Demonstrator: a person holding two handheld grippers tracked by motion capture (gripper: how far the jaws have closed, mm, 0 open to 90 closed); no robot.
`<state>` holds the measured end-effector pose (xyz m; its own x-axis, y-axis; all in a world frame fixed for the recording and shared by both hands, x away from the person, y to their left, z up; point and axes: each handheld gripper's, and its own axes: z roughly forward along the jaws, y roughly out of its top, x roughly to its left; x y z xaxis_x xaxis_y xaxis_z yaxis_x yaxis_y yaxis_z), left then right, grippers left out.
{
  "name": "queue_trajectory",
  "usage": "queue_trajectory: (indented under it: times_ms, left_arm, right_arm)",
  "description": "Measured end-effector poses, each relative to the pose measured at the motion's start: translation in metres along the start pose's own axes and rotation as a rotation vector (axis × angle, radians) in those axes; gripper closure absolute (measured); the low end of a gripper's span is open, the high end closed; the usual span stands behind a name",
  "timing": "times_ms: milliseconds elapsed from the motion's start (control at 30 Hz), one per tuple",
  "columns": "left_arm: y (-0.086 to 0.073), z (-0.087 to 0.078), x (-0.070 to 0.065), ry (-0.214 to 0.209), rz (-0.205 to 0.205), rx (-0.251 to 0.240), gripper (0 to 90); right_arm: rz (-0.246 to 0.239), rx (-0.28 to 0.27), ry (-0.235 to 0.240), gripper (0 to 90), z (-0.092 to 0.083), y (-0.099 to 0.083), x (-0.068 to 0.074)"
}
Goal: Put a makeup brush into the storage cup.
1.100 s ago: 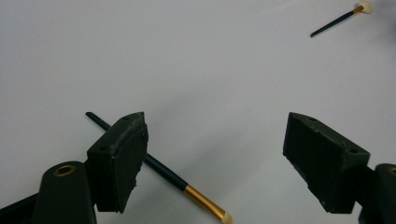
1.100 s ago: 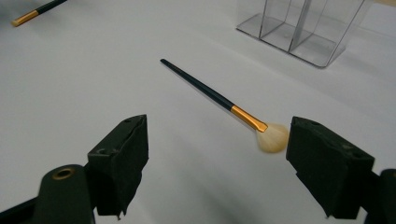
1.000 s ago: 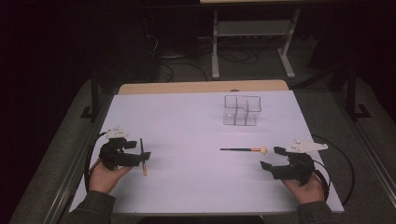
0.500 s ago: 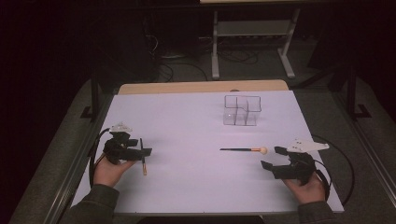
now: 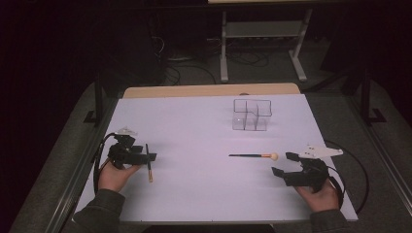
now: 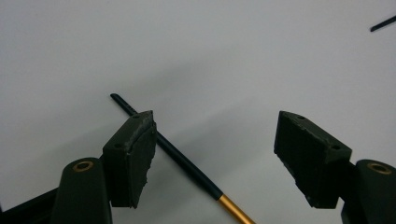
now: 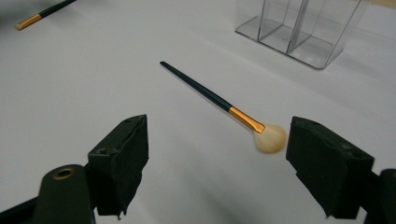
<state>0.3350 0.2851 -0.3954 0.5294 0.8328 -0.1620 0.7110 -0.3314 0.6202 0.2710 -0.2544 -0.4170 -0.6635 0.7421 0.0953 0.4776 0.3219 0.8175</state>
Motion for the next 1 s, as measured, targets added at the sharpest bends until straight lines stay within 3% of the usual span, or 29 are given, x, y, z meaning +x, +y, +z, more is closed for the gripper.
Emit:
queue_trajectory:
  times_ms: [600,1000]
  left_arm:
    - [-0.001,0.012,0.006,0.038,-0.05,0.074,36.8]
    - [-0.003,0.02,0.006,0.065,-0.1,0.139,49.0]
  right_arm:
    - [0.003,-0.001,0.005,20.1,0.0,0.0,0.0]
    - [0.0,0.002,0.005,20.0,0.0,0.0,0.0]
